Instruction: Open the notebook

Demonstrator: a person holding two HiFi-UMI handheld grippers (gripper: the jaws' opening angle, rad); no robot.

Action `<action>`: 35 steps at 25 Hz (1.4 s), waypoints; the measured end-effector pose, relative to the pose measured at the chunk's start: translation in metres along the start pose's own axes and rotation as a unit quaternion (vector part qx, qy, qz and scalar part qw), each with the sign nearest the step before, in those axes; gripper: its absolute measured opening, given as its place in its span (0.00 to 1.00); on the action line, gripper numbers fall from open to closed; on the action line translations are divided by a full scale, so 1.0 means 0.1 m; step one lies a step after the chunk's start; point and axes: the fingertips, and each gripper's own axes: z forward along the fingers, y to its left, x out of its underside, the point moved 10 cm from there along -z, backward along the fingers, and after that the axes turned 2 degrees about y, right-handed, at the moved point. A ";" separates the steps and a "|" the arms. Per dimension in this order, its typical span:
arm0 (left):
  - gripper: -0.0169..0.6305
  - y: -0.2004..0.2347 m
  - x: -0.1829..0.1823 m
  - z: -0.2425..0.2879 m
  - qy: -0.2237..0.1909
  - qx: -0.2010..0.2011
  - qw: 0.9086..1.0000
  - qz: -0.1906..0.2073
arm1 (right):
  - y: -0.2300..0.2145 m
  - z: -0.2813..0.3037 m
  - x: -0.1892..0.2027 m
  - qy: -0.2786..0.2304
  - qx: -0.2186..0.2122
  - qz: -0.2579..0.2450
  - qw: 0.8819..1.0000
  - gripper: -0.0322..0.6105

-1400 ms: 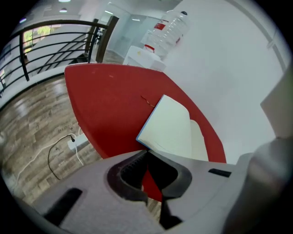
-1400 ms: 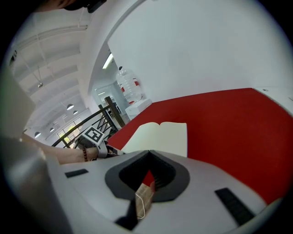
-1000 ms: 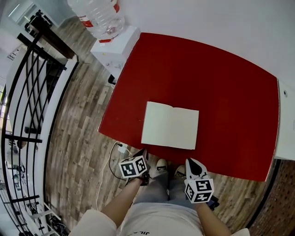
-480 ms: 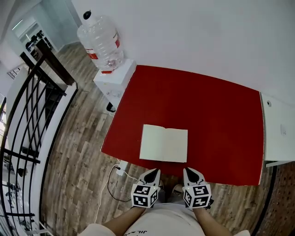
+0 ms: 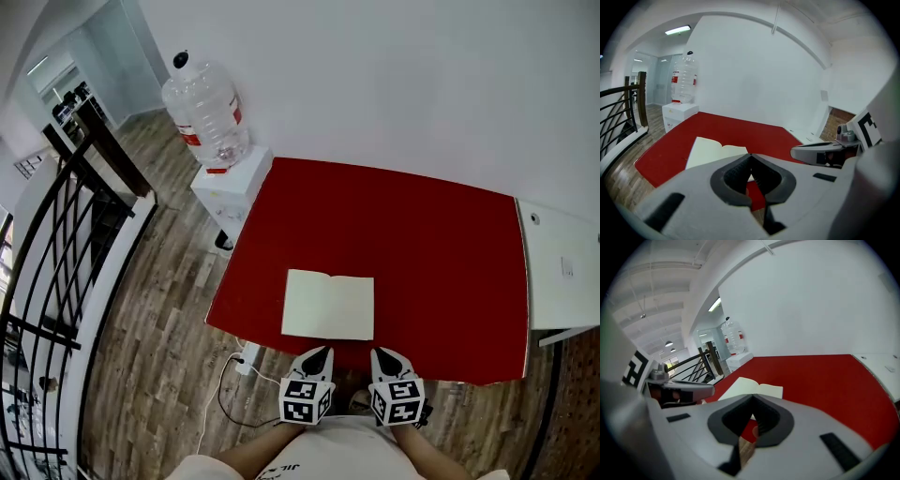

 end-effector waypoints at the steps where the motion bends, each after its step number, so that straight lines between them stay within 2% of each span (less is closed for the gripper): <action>1: 0.04 0.00 0.00 0.00 0.001 -0.001 1.000 -0.001 | -0.02 0.01 0.01 0.001 0.001 0.004 1.000 0.06; 9: 0.04 -0.04 -0.01 0.01 0.001 -0.003 1.000 0.004 | -0.04 -0.02 0.02 0.002 -0.001 0.016 1.000 0.06; 35: 0.04 -0.02 0.03 -0.10 0.003 -0.012 1.000 -0.003 | 0.10 -0.02 0.03 0.004 -0.013 -0.003 1.000 0.06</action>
